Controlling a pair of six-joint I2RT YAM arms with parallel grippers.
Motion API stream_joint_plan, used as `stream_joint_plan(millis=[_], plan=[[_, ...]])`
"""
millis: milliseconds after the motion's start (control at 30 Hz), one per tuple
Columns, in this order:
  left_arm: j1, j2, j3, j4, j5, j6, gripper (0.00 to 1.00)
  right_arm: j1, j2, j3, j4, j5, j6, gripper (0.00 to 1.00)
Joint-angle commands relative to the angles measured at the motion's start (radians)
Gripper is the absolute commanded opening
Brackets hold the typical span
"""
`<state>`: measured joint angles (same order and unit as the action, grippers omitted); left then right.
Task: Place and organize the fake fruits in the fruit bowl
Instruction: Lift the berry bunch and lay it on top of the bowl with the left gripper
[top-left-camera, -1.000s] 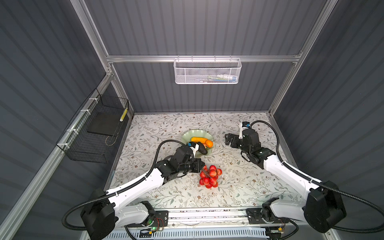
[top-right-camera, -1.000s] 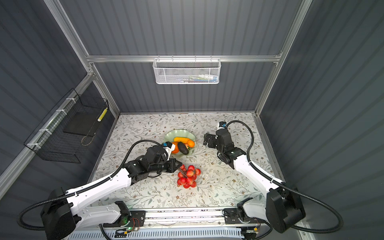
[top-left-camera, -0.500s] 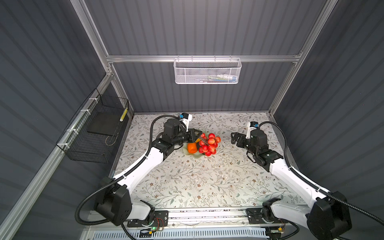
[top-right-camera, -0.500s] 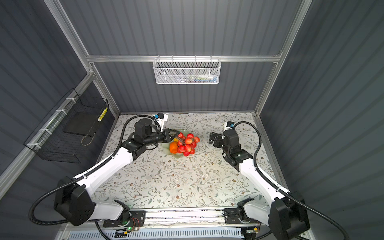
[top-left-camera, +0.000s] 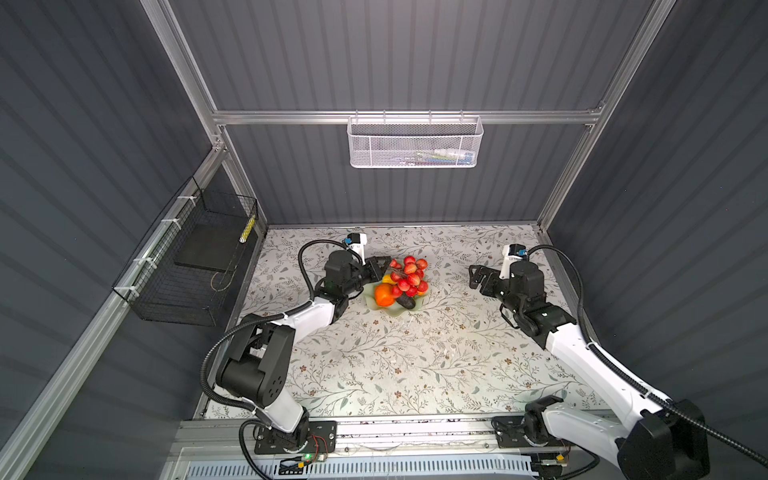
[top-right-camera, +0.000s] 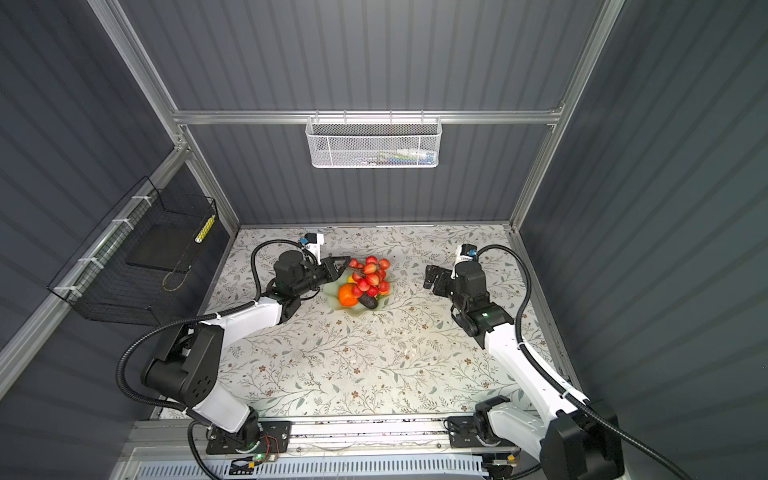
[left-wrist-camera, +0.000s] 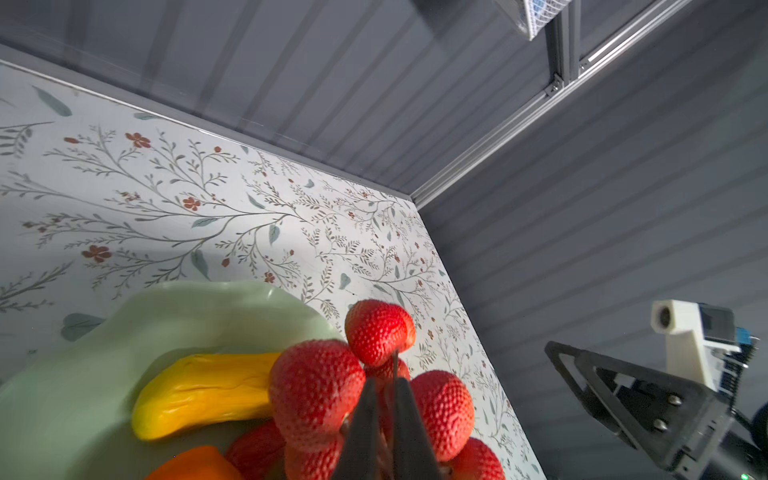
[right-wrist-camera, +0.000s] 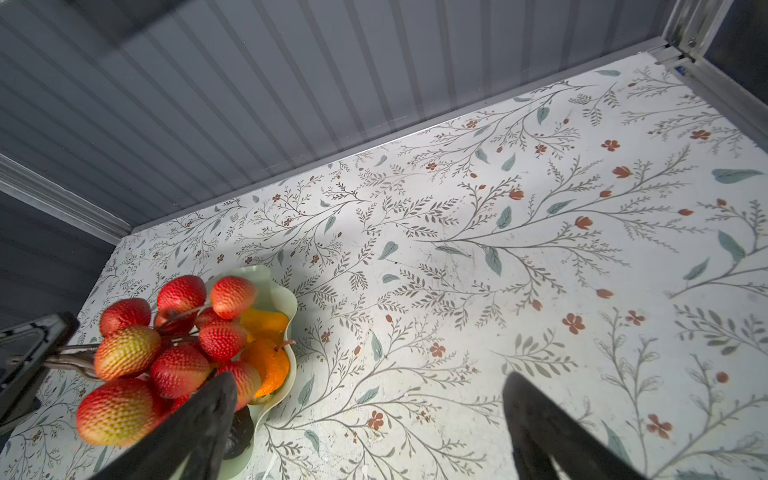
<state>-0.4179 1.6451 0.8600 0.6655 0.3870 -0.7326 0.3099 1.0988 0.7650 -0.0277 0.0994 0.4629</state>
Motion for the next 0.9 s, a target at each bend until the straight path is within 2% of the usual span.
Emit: stream_joint_plan(millis=[0,200,367,500,567,633,800,867], plan=[[0.002,0.038,-0.044,0.175,-0.031,-0.056,0.0,-0.008,0.006,0.0,-0.011,-0.011,-0.016,0.99],[0.008,0.065,-0.133,0.229,-0.133,-0.096,0.0,-0.011,0.015,0.005,-0.005,-0.024,-0.006,0.99],[0.022,0.093,-0.125,0.204,-0.132,-0.1,0.01,-0.012,0.044,0.013,-0.006,-0.034,-0.006,0.99],[0.035,0.093,-0.134,0.189,-0.135,-0.114,0.18,-0.014,0.038,0.014,-0.011,-0.03,-0.007,0.99],[0.038,0.087,-0.133,0.164,-0.137,-0.107,0.35,-0.014,0.036,0.014,-0.014,-0.029,-0.009,0.99],[0.04,0.077,-0.134,0.147,-0.14,-0.099,0.45,-0.017,0.033,0.014,-0.02,-0.026,-0.011,0.99],[0.047,0.035,-0.127,0.102,-0.149,-0.08,0.77,-0.023,0.027,0.017,-0.029,-0.025,-0.016,0.99],[0.048,0.006,-0.117,0.067,-0.158,-0.059,0.95,-0.026,0.027,0.018,-0.031,-0.026,-0.016,0.99]])
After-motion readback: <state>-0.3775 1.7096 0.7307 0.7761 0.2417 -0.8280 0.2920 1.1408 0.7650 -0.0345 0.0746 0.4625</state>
